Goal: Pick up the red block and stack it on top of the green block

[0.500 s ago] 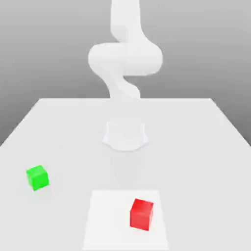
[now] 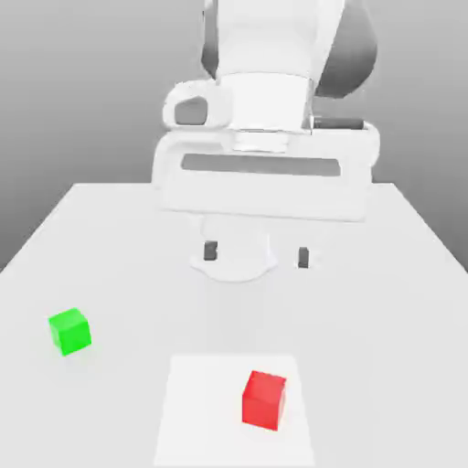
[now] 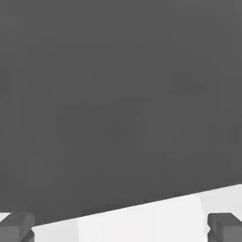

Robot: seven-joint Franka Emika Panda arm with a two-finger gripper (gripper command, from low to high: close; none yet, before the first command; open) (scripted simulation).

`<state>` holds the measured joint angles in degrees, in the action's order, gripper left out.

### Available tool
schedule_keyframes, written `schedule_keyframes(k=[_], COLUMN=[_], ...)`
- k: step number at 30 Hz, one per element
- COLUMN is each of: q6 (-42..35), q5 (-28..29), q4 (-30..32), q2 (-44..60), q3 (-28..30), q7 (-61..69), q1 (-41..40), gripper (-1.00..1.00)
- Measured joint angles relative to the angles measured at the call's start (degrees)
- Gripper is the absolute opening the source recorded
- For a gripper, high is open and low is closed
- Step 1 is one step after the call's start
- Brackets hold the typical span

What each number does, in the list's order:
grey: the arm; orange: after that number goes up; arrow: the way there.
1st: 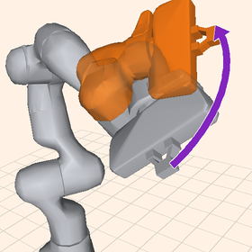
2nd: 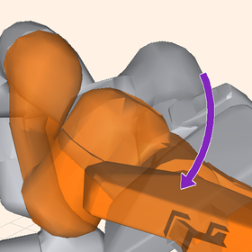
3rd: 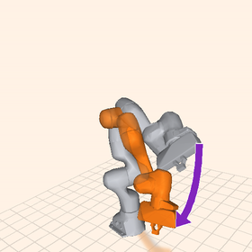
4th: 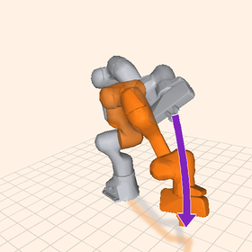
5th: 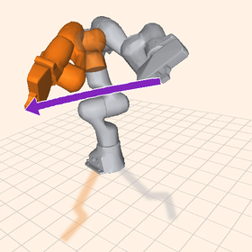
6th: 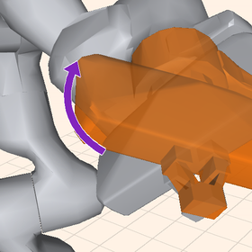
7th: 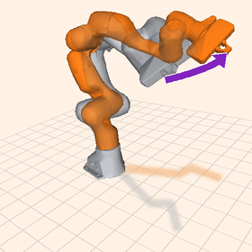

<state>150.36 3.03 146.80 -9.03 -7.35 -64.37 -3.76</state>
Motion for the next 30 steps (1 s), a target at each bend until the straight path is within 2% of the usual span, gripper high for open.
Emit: schedule_keyframes(k=[6, 12, 13, 20, 26, 30], q6=[6.39, 16.24, 17.27, 17.26, 8.34, 6.05], q5=[-0.77, 2.81, 3.19, 3.31, -0.77, -0.34], q4=[5.03, 4.18, 4.0, 4.02, 5.8, 7.87], q2=[12.34, 24.73, 25.97, 25.88, 15.13, 10.82], q3=[-0.68, 2.21, 2.63, 2.57, 0.99, 6.05], q7=[-4.94, -8.44, -8.7, -8.84, -5.25, 0.56], q1=[0.89, 3.05, 3.37, 3.31, 1.44, -8.95], gripper=[0.0, 0.0, -1.0, -1.0, -1.0, -1.0])
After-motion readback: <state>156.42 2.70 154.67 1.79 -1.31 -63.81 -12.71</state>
